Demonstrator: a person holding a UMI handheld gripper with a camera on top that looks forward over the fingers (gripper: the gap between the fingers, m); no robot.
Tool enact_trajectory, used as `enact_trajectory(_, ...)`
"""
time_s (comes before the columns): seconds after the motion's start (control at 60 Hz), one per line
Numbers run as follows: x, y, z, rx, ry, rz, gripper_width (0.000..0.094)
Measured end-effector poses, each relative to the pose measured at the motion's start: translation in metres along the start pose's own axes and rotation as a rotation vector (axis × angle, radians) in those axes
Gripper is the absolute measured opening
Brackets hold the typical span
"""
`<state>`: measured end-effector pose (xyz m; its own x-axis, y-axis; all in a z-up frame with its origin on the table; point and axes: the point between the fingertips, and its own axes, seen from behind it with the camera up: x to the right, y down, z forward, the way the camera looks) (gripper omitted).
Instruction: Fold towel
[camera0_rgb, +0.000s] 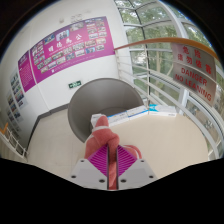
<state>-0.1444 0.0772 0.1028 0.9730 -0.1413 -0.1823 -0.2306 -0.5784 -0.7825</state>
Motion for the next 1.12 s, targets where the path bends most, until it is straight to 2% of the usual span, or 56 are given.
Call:
enact_trajectory(0.05,0.047,0.019,0.010,-0.037,0.061,-0.018,0.0309)
enact_trajectory(0.117,0.083,0.034,0.007,-0.081,0.140,-0.034,0.0708)
enact_trajectory(0.15,0.096,0.037,0.002,-0.089,0.164,-0.042,0.0844)
enact_trajectory(0.167,0.102,0.037,-0.001,-0.089,0.173,-0.045,0.0867)
enact_trajectory(0.217,0.113,0.040,-0.011,-0.082,0.176,-0.056,0.0843)
enact_trajectory(0.317,0.115,0.034,-0.035,-0.072,0.172,-0.095,0.0853)
enact_trajectory(0.5,0.074,0.020,-0.100,-0.023,0.149,-0.172,0.0853)
enact_trajectory(0.65,0.036,0.016,-0.171,0.027,0.176,-0.215,0.0854)
enact_trajectory(0.833,-0.014,0.037,-0.261,0.065,0.179,-0.215,0.0855)
enact_trajectory(1.117,-0.039,0.068,-0.329,0.076,0.194,-0.241,0.0856)
